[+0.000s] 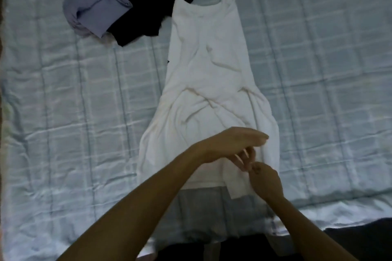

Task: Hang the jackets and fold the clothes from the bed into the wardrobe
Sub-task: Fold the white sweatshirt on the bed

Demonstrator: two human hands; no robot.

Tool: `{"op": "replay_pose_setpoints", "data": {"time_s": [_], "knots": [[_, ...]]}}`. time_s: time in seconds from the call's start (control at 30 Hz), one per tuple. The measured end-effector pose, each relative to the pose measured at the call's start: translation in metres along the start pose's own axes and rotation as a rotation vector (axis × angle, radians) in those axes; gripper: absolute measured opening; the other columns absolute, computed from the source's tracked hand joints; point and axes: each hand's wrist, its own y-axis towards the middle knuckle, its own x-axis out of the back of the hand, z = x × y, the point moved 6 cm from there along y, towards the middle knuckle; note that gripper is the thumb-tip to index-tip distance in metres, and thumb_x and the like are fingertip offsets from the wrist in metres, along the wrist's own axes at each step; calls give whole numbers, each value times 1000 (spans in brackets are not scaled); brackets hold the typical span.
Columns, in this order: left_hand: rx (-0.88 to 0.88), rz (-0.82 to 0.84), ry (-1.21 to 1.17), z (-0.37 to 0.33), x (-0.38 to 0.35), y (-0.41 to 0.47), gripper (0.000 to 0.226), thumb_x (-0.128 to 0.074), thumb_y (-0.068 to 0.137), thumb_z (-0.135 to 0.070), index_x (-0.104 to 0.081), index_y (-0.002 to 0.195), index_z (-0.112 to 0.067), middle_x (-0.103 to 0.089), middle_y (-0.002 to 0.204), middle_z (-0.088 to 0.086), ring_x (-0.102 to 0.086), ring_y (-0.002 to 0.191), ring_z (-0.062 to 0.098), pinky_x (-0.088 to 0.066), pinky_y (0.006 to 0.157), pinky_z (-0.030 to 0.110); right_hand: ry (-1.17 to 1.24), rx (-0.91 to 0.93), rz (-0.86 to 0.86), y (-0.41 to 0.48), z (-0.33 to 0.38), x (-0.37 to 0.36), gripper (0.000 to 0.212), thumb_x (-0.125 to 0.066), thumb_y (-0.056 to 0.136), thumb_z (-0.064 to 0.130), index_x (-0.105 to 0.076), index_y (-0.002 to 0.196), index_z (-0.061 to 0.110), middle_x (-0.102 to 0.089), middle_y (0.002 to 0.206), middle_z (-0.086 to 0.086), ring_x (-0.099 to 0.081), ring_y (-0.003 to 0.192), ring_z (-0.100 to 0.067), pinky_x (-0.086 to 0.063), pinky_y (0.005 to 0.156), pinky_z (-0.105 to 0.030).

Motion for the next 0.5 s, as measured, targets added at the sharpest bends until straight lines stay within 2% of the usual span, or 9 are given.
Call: {"op": "replay_pose_setpoints", "data": {"time_s": [0.03,0.1,0.17,0.2,0.27,0.33,0.4,0.5], "knots": [[2,-87,-70,11,14,-4,33,-55,94,-31,-58,122,-14,-64,82,11,-64,69,24,-57,64,34,61,-51,-83,-2,-3,6,22,-41,98,21,-60,91,17,-65,92,-5,-60,82,-20,-49,83,-34],[13,-405,73,43,59,-10,23,-55,94,-25,-63,114,-16,-67,87,9,-63,72,20,-55,71,35,200,-139,-256,-7,-4,21,23,-40,97,20,-62,104,15,-66,96,-9,-56,81,-22,-45,79,-33],[52,-727,312,77,106,-23,29,-57,91,-19,-60,119,-16,-66,103,11,-62,86,22,-50,79,32,257,-142,-318,-9,3,30,27,-39,98,23,-58,115,15,-66,100,-11,-55,83,-23,-40,76,-30],[86,-822,404,92,122,-30,37,-58,88,-17,-55,125,-15,-63,110,13,-61,96,26,-47,82,32,260,-110,-291,-7,9,31,29,-40,98,27,-56,120,16,-65,105,-9,-57,88,-24,-40,79,-31],[159,-892,545,121,138,-37,58,-62,84,-19,-41,138,-13,-51,125,18,-51,114,33,-42,92,37,251,-9,-175,-1,20,19,41,-46,95,39,-47,131,18,-60,121,-5,-56,106,-22,-42,92,-34],[171,-894,606,142,139,-38,72,-66,83,-22,-30,144,-11,-42,135,19,-42,124,34,-36,100,41,208,51,-73,4,27,3,60,-56,91,41,-35,141,17,-54,128,-3,-51,117,-22,-39,104,-38],[147,-899,613,152,132,-36,76,-67,82,-25,-28,145,-11,-39,140,18,-38,127,34,-33,103,43,226,45,-52,9,33,-4,56,-58,90,24,-36,140,16,-60,112,-6,-56,100,-19,-45,98,-39],[143,-959,589,154,123,-31,74,-65,82,-27,-28,144,-15,-33,144,15,-31,132,32,-27,107,45,315,192,-90,10,62,6,27,-53,90,8,-59,115,17,-59,95,-3,-52,77,-7,-48,82,-20]]}}
